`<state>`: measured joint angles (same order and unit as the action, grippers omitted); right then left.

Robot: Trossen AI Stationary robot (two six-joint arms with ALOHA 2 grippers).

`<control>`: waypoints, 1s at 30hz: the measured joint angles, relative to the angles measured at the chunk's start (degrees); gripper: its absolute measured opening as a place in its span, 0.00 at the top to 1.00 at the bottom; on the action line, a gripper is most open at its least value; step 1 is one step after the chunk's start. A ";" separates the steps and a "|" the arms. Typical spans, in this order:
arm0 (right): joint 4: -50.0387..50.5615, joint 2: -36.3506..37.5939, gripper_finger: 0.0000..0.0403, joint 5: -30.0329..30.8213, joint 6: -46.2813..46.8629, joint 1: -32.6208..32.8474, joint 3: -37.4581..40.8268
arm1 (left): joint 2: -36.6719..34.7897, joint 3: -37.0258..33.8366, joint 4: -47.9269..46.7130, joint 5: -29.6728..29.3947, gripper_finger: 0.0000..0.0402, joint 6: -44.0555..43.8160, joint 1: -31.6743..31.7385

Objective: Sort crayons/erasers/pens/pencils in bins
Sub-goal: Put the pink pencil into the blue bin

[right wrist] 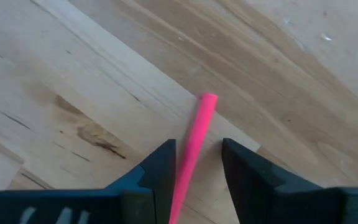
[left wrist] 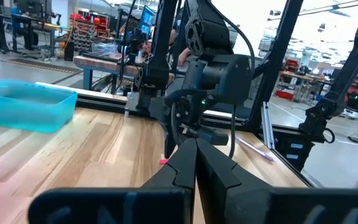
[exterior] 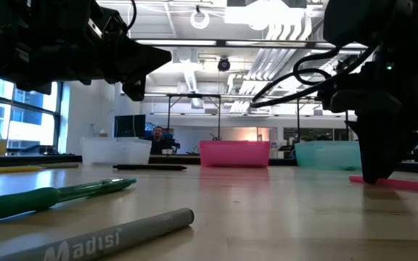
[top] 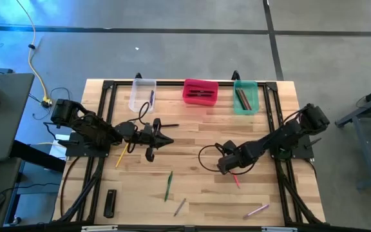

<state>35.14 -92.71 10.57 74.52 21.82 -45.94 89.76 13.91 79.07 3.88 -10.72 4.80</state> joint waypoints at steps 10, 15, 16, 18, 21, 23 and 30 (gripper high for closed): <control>1.61 -1.22 0.89 0.08 0.05 -0.02 -0.10 | 0.00 0.00 0.24 0.01 1.00 0.40 0.00; 3.44 -1.26 0.97 -0.08 0.03 -0.02 -0.10 | 0.00 0.00 0.35 0.02 1.00 0.31 0.00; 3.52 -1.26 0.98 -0.09 0.00 -0.02 -0.10 | 0.00 0.00 0.32 0.02 1.00 0.15 0.00; 3.62 -0.95 0.98 -0.17 -0.11 -0.02 -0.08 | 0.00 0.00 0.32 0.02 1.00 -0.23 0.00; 3.52 0.38 0.98 -0.47 -0.17 -0.23 0.16 | 0.00 0.00 0.34 0.24 1.00 -0.33 0.00; 5.23 1.71 0.98 -1.53 -0.16 -0.75 0.46 | 0.00 0.00 0.49 0.48 1.00 -0.68 -0.01; 9.92 7.93 0.98 -1.08 -2.96 -4.98 0.40 | 0.00 0.00 0.48 0.57 1.00 -0.69 -0.02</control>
<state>45.06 -84.79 9.49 71.56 16.84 -45.54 89.76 13.91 79.55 4.45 -11.42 4.78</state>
